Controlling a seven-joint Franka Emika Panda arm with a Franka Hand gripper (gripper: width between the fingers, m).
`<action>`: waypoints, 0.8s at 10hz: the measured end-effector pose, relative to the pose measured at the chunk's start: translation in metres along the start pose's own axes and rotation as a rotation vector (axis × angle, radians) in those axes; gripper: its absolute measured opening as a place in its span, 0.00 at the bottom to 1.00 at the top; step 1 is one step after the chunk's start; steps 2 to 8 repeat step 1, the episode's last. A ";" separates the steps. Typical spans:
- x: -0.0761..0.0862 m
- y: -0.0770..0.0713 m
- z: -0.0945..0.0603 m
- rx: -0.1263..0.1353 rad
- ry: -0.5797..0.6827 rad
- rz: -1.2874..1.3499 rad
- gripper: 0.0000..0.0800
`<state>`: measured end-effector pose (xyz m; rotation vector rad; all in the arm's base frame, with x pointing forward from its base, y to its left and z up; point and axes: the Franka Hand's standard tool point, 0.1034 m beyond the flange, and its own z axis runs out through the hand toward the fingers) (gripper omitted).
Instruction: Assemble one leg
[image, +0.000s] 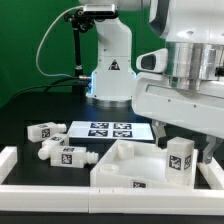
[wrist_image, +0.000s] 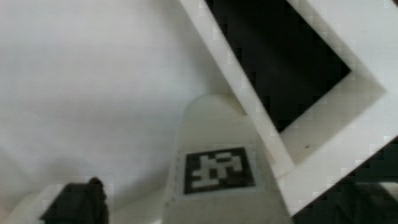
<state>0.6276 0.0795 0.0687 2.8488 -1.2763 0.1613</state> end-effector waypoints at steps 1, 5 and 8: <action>0.000 0.000 0.000 0.000 0.000 0.000 0.81; 0.000 0.000 0.000 0.000 0.000 0.000 0.81; 0.000 0.000 0.000 0.000 0.000 0.000 0.81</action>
Offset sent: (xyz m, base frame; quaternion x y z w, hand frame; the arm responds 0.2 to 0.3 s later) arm 0.0000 0.0000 0.0000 0.0000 0.0000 0.0000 1.0000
